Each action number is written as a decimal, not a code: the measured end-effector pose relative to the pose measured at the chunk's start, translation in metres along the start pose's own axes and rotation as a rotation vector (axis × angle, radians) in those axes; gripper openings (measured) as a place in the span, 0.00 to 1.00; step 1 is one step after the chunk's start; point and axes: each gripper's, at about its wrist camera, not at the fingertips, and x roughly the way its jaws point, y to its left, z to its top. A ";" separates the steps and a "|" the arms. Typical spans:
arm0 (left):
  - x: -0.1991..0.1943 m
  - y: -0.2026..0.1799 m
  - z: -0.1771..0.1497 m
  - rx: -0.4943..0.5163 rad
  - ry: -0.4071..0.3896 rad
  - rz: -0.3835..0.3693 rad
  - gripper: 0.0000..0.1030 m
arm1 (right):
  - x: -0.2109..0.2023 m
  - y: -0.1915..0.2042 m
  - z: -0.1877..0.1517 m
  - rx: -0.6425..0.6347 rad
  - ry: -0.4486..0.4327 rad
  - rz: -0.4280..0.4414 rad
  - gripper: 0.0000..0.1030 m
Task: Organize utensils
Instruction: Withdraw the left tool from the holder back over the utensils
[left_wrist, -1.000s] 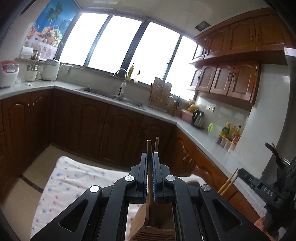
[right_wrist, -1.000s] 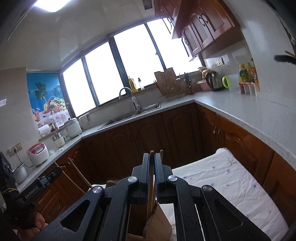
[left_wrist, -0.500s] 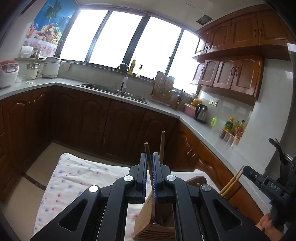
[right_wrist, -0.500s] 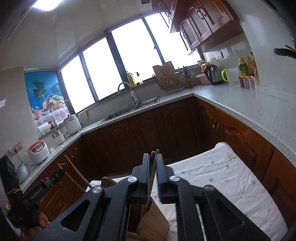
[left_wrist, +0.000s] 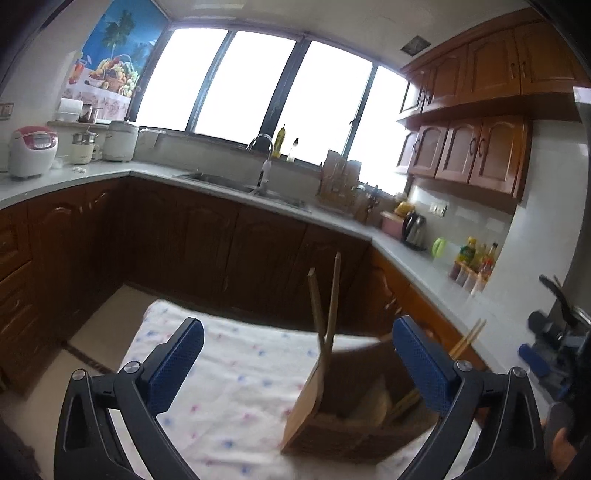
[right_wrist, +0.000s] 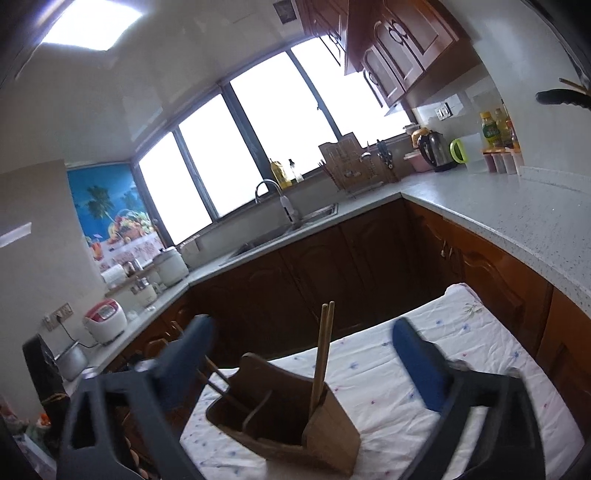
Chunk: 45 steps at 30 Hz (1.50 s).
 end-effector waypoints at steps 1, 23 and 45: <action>-0.006 0.000 -0.004 0.001 0.014 -0.004 0.99 | -0.005 0.001 -0.002 0.001 0.005 0.004 1.00; -0.141 -0.004 -0.053 0.048 0.120 0.005 0.99 | -0.103 0.004 -0.078 -0.030 0.116 -0.020 1.00; -0.150 -0.011 -0.061 0.044 0.292 0.055 0.99 | -0.123 -0.022 -0.126 -0.040 0.221 -0.113 0.97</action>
